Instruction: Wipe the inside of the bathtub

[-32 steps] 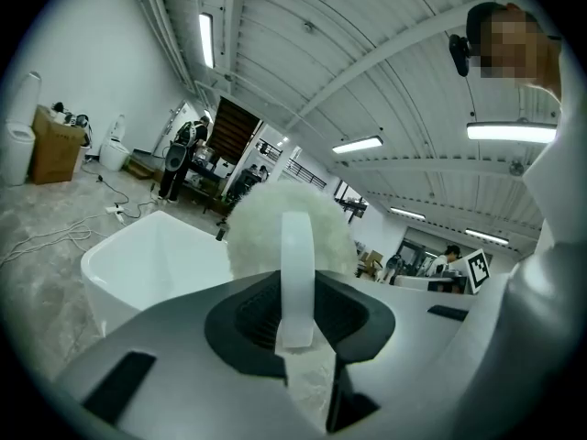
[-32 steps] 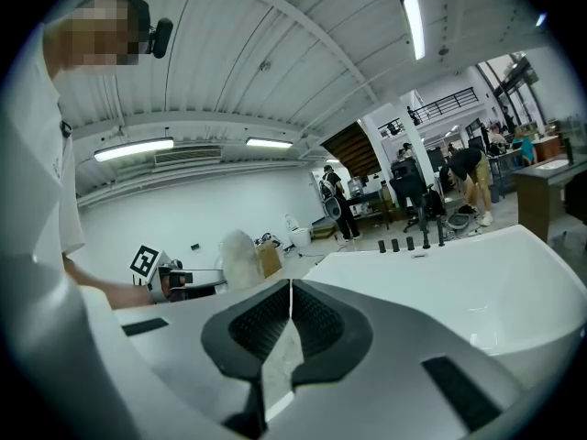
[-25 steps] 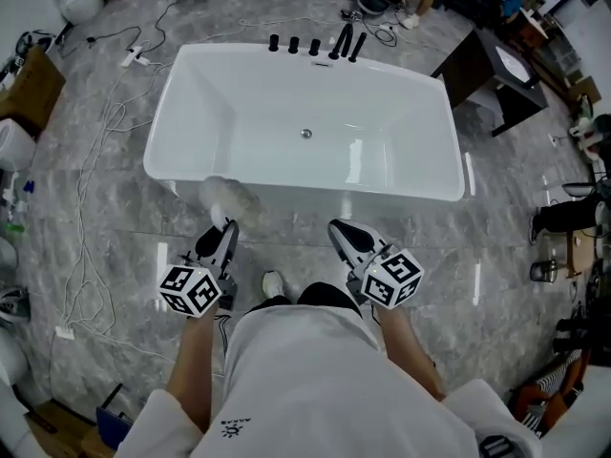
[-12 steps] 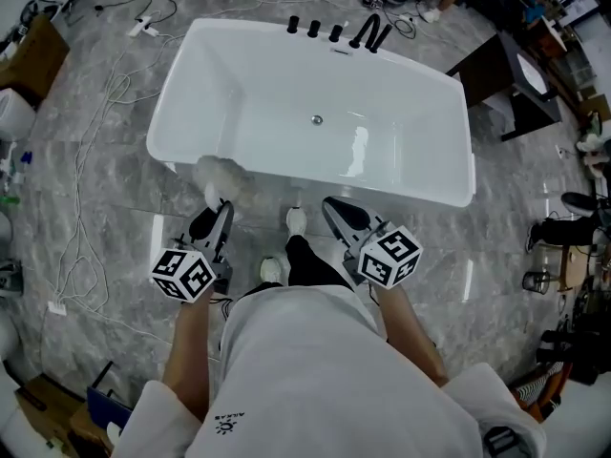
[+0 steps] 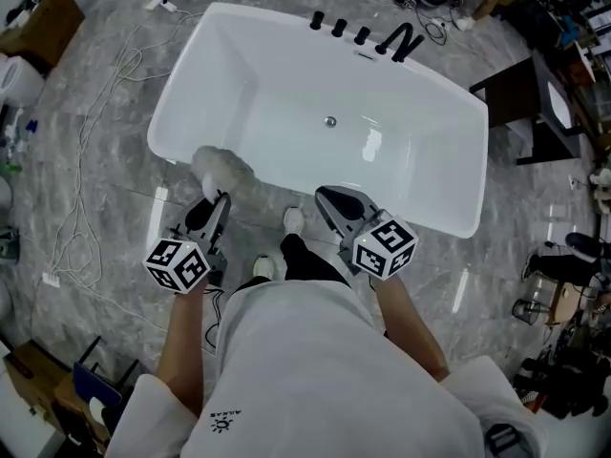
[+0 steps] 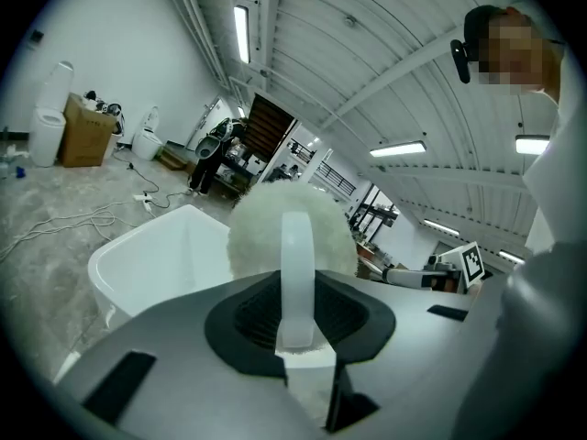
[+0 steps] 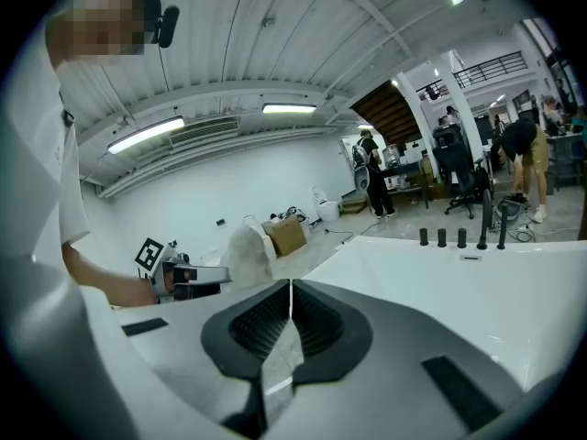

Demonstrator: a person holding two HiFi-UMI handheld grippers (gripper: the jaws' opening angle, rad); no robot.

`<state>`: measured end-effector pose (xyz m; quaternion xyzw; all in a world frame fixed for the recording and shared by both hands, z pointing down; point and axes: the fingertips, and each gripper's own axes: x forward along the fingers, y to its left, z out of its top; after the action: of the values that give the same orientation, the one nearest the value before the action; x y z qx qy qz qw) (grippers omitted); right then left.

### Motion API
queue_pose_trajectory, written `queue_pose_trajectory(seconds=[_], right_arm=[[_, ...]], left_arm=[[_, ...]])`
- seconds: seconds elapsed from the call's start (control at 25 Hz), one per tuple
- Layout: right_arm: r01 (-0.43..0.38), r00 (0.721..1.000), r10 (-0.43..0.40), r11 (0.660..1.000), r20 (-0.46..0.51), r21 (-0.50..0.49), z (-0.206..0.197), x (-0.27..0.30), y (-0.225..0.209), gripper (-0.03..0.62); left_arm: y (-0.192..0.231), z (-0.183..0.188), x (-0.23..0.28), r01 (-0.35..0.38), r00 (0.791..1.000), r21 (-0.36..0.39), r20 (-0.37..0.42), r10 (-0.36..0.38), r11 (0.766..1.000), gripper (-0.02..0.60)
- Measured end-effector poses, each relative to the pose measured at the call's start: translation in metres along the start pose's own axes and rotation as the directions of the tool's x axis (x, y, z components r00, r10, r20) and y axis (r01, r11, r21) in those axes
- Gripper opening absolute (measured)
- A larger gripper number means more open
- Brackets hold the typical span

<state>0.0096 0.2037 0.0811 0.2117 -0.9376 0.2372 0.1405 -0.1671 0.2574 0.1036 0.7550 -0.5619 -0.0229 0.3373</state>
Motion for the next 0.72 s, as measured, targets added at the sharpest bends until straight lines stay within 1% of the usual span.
queue_pose_trajectory(seconds=[0.16,0.36,0.56,0.72], right_arm=[[-0.078,0.995,0.076,0.996,-0.065,-0.033,0.003,0.02,-0.025,0.023],[-0.188,0.972,0.173,0.979,-0.158,-0.085,0.0,0.045,-0.053,0.023],[-0.286,0.945,0.263,0.953,-0.194,-0.098,-0.002,0.064,-0.065,0.023],[-0.358,0.922,0.336,0.929,-0.193,-0.094,0.003,0.078,-0.062,0.023]], left_arm=[[0.007,0.003,0.031,-0.048,0.999,0.008,-0.02,0.048,0.999,0.084],[0.013,0.008,0.066,-0.111,0.992,0.038,-0.049,0.112,0.993,0.086],[0.023,0.004,0.086,-0.168,0.979,0.08,-0.104,0.176,0.983,0.086],[0.02,0.003,0.099,-0.172,0.971,0.117,-0.147,0.188,0.978,0.084]])
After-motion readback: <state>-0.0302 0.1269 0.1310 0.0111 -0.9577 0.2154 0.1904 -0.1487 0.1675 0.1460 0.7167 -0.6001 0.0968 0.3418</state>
